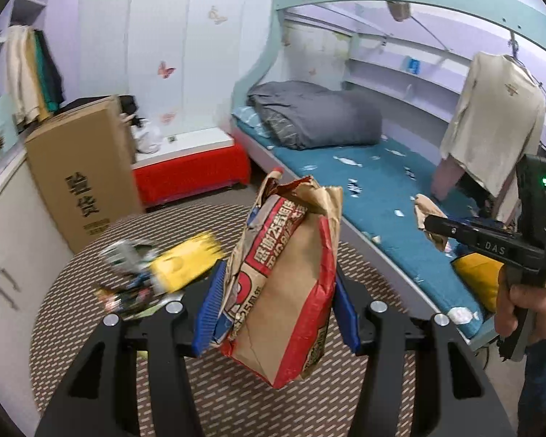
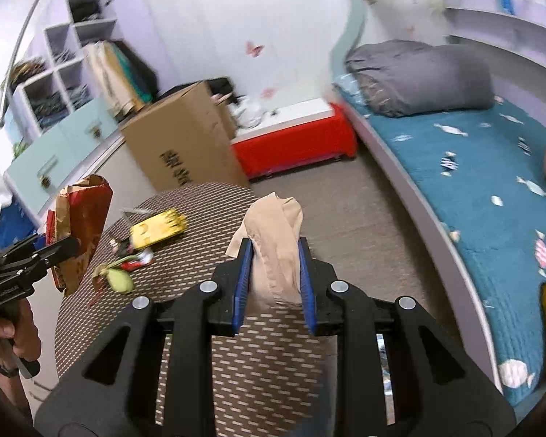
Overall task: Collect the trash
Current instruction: 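Carry the paper bag and beige cloth with both grippers down to the grey bin, then open both grippers over the grey bin to drop the bag and cloth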
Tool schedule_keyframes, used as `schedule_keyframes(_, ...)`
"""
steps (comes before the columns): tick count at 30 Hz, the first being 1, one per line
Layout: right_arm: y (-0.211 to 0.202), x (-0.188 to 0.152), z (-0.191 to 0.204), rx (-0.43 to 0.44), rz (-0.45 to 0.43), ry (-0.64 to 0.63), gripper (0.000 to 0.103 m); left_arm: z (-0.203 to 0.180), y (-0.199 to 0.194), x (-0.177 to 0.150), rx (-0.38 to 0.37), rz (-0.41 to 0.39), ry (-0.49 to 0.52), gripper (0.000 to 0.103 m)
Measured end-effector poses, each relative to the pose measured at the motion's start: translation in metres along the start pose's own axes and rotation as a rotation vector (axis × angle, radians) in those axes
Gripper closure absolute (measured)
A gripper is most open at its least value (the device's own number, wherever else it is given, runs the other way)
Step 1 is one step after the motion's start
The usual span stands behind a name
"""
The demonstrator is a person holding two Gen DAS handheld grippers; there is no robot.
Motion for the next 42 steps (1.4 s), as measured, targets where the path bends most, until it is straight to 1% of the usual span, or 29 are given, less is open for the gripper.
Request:
schedule_keyframes(3, -0.011, 0.001, -0.042, -0.051, -0.014, 0.059, 0.079, -0.035, 0.029, 0.012, -0.051, 0.015, 0.02, 0.049)
schedule_keyframes(7, -0.022, -0.001, -0.096, -0.119, -0.019, 0.138, 0.079, -0.077, 0.062, 0.02, -0.122, 0.044, 0.051, 0.049)
schedule_keyframes(11, -0.03, -0.009, -0.142, -0.174, -0.017, 0.212, 0.079, -0.119, 0.094, 0.019, -0.195, 0.085, 0.079, 0.049)
schedule_keyframes(14, -0.032, -0.014, -0.163, -0.196, -0.011, 0.247, 0.079, -0.142, 0.116, 0.016, -0.245, 0.123, 0.074, 0.049)
schedule_keyframes(17, -0.025, -0.023, -0.182, -0.209, 0.009, 0.284, 0.079, -0.158, 0.141, 0.011, -0.277, 0.166, 0.067, 0.049)
schedule_keyframes(21, -0.007, -0.038, -0.198, -0.211, 0.056, 0.332, 0.079, -0.178, 0.176, 0.0, -0.29, 0.236, 0.053, 0.049)
schedule_keyframes(24, 0.013, -0.051, -0.206, -0.207, 0.104, 0.365, 0.078, -0.189, 0.198, -0.011, -0.283, 0.285, 0.053, 0.049)
schedule_keyframes(34, 0.067, -0.087, -0.223, -0.183, 0.237, 0.453, 0.078, -0.197, 0.264, -0.052, -0.238, 0.46, 0.041, 0.049)
schedule_keyframes(35, 0.071, -0.089, -0.224, -0.181, 0.248, 0.461, 0.078, -0.197, 0.269, -0.055, -0.236, 0.477, 0.042, 0.048)
schedule_keyframes(36, 0.078, -0.094, -0.227, -0.18, 0.259, 0.474, 0.076, -0.199, 0.276, -0.059, -0.233, 0.501, 0.047, 0.047)
schedule_keyframes(38, 0.088, -0.099, -0.231, -0.165, 0.279, 0.504, 0.075, -0.201, 0.285, -0.063, -0.225, 0.534, 0.058, 0.041)
schedule_keyframes(39, 0.094, -0.104, -0.234, -0.154, 0.293, 0.527, 0.066, -0.203, 0.29, -0.065, -0.218, 0.552, 0.067, 0.031)
schedule_keyframes(40, 0.099, -0.108, -0.237, -0.146, 0.308, 0.548, 0.053, -0.202, 0.292, -0.066, -0.208, 0.557, 0.075, 0.016)
schedule_keyframes(41, 0.104, -0.112, -0.239, -0.134, 0.318, 0.571, 0.033, -0.202, 0.293, -0.065, -0.185, 0.555, 0.088, 0.011)
schedule_keyframes(42, 0.107, -0.115, -0.241, -0.119, 0.32, 0.601, 0.028, -0.203, 0.295, -0.064, -0.164, 0.546, 0.101, 0.01)
Point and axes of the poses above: each gripper's, at about its wrist camera, not at the fingertips, and y roughly the way its jaws point, z to its left, x to its top, the point moved 6 cm from there along y, roughly the way its jaws point, and after that the axes turned 11 degrees about -x, right-handed, at the moved point
